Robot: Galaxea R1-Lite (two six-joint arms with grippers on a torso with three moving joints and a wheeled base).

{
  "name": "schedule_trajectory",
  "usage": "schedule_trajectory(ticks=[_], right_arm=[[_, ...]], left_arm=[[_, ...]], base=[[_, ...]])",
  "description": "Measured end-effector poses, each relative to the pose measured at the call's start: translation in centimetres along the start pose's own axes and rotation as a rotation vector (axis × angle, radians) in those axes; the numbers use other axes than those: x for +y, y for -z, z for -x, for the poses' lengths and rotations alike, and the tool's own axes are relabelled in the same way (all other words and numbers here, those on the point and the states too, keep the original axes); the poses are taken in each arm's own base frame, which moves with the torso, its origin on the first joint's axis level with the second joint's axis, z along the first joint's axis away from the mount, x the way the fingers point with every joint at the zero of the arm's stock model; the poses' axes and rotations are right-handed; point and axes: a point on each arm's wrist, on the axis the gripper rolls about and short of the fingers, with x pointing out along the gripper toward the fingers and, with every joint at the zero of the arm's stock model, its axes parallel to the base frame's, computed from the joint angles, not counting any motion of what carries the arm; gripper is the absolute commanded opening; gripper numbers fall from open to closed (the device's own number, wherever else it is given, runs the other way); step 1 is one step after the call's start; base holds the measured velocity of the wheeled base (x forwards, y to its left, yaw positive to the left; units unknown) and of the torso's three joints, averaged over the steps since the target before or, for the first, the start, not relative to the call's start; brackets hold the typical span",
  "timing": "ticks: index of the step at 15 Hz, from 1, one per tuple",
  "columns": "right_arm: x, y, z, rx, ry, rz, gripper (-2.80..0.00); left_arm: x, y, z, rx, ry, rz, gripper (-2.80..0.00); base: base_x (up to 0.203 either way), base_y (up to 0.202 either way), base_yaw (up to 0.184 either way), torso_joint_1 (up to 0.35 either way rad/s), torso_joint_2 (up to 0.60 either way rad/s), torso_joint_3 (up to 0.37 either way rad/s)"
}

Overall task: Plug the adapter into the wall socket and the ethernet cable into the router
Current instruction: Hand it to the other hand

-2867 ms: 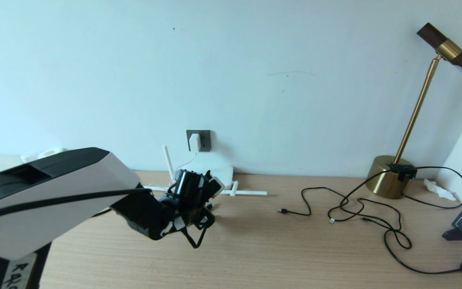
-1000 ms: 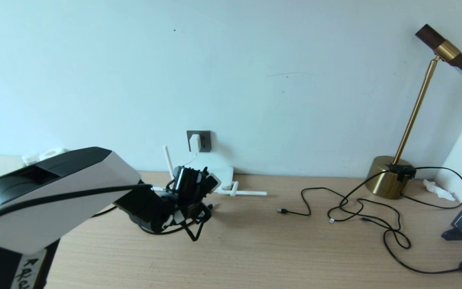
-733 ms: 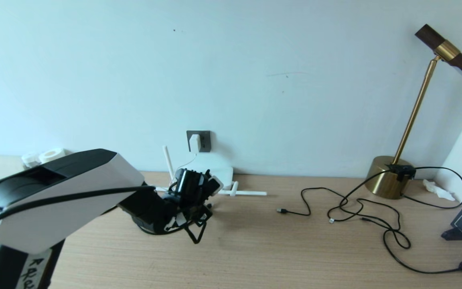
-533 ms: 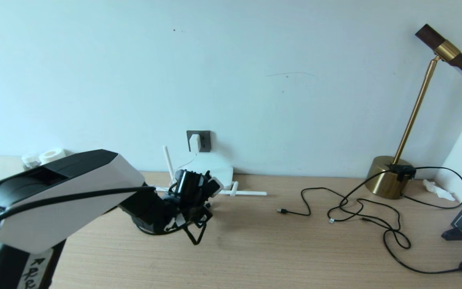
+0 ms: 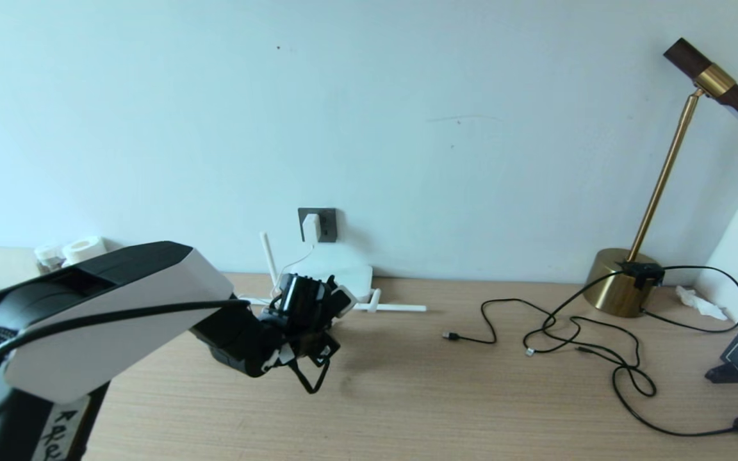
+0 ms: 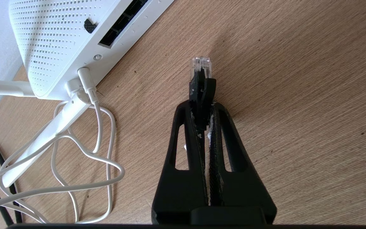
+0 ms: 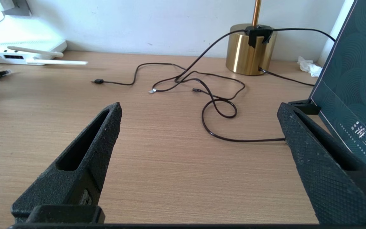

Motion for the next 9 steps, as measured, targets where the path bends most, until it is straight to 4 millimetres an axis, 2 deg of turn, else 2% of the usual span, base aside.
schedule_trajectory(ticks=[4, 9], right_arm=[[0.0, 0.0, 0.0, 0.0, 0.0, 0.0, 0.0], [0.0, 0.0, 0.0, 0.0, -0.001, 0.0, 0.0]], left_arm=[[0.4, 0.0, 1.9, -0.023, 0.077, 0.099, -2.8], [0.8, 0.6, 5.3, -0.033, 0.245, 0.397, -2.8]], base=[[0.0, 0.0, 0.0, 0.0, 0.0, 0.0], [0.0, 0.0, 0.0, 0.0, 0.0, 0.0]])
